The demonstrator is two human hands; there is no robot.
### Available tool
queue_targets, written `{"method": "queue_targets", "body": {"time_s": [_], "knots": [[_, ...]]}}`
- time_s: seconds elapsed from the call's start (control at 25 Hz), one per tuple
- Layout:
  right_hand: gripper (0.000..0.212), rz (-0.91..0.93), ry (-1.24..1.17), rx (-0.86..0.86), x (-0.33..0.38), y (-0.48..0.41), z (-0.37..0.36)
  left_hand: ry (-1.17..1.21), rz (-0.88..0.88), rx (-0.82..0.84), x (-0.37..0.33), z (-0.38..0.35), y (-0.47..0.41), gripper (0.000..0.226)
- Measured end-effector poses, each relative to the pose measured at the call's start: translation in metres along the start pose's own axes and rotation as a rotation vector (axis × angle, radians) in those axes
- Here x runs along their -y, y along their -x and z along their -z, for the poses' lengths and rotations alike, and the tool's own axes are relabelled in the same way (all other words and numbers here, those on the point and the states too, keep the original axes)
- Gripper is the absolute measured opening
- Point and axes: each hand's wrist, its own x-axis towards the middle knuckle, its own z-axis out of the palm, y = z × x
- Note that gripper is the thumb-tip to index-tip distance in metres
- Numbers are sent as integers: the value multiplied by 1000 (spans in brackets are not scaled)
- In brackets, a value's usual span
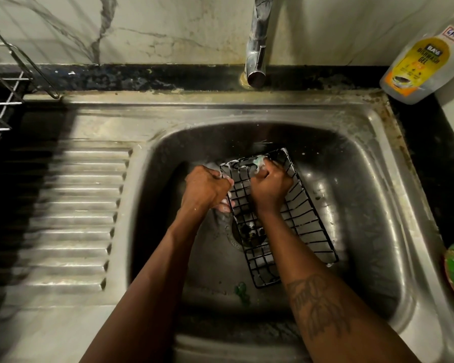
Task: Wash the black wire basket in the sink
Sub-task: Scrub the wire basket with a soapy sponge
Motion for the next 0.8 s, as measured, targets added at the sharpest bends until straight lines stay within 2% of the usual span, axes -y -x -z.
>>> {"method": "queue_targets", "body": {"time_s": [0.08, 0.16, 0.24, 0.32, 0.4, 0.48, 0.52, 0.6, 0.64, 0.72, 0.8], "knots": [[26, -65, -57, 84, 3, 2, -2, -23, -13, -4, 1, -1, -1, 13], [11, -89, -177, 272, 17, 8, -6, -81, -42, -16, 3, -1, -2, 14], [15, -325, -321, 355, 38, 11, -13, -109, -56, -33, 4, 0, -2, 15], [24, -742, -566, 292, 54, 5, -10, -74, -43, -18, 3, 1, 1, 15], [23, -1082, -988, 136, 58, -14, 5, -9, -21, -4, 0, -1, 5, 13], [15, -1220, -1318, -71, 49, -36, 22, 25, -35, 10, -1, -3, 8, 14], [14, -1220, -1328, -104, 43, -39, 27, 23, -51, 14, -2, -5, 9, 19], [12, -1068, -1007, -66, 37, -30, 27, 42, -61, 12, -2, -7, 10, 23], [11, -912, -805, -57, 32, -21, 20, 50, -62, 8, -1, -8, 10, 23], [14, -531, -461, -144, 23, -8, 5, 42, -69, 2, 0, -9, 10, 24], [16, -319, -242, -168, 15, -6, 1, 27, -90, -1, 1, -9, 9, 22]]}}
